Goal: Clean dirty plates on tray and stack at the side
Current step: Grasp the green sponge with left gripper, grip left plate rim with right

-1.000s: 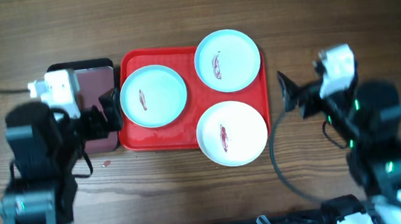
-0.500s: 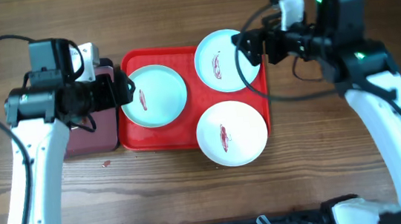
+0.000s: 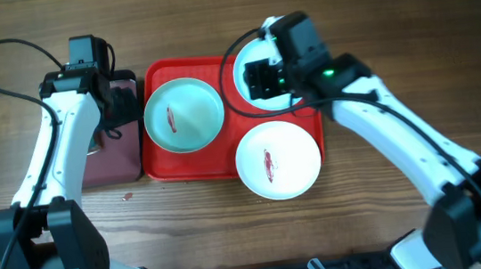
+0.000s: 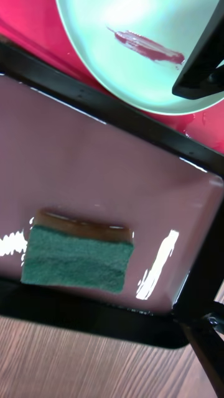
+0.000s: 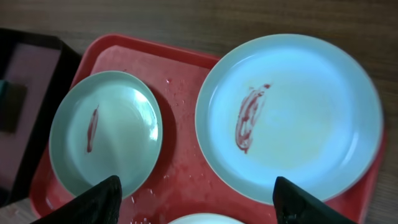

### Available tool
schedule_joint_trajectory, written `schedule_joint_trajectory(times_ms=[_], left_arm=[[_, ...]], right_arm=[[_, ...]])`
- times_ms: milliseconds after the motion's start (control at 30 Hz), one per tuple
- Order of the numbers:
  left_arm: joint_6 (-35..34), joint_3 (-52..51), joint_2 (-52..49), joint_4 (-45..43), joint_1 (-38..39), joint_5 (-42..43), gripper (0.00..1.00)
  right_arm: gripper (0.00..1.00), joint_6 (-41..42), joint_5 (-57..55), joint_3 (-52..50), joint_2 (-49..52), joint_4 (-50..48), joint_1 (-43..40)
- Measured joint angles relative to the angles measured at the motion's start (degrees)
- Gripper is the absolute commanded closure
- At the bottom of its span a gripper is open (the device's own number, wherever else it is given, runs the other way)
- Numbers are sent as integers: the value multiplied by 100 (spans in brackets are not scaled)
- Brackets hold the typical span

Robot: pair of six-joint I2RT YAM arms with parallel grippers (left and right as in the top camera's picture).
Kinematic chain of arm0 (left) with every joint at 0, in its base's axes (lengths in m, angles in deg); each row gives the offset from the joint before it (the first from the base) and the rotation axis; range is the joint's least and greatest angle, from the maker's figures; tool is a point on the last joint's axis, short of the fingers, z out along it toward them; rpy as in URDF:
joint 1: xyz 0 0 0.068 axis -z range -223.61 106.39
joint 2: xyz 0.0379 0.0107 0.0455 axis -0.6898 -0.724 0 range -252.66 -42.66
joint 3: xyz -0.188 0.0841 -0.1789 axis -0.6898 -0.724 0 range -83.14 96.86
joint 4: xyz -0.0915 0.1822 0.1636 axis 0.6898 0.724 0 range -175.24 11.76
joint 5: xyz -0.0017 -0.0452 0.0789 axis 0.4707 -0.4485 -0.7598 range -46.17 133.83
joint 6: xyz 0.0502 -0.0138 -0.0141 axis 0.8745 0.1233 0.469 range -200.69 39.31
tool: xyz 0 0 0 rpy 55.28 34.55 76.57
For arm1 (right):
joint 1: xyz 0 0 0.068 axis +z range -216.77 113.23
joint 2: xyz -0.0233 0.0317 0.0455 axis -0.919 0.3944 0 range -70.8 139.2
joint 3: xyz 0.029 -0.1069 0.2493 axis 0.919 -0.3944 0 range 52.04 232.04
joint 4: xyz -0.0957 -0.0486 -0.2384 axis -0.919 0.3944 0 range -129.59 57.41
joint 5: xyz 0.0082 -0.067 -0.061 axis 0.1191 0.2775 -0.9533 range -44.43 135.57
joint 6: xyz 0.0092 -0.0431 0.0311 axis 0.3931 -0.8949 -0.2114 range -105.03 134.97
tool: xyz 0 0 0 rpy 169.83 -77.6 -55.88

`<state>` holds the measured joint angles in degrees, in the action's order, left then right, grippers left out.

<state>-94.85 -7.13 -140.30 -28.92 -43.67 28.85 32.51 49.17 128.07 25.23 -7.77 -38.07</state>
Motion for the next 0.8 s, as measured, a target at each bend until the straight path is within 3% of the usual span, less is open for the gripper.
schedule_joint_trajectory(times_ms=[233, 600, 800], left_arm=[[31, 4, 0, -463, -466, -140, 1], [1139, 7, -734, -693, -813, 420, 1], [1502, 9, -933, -1093, -1403, 850, 3]], right_arm=[[26, 153, -109, 0, 802, -503, 529], [22, 175, -114, -2, 931, -640, 538], [19, 175, -107, -20, 1346, -717, 538]])
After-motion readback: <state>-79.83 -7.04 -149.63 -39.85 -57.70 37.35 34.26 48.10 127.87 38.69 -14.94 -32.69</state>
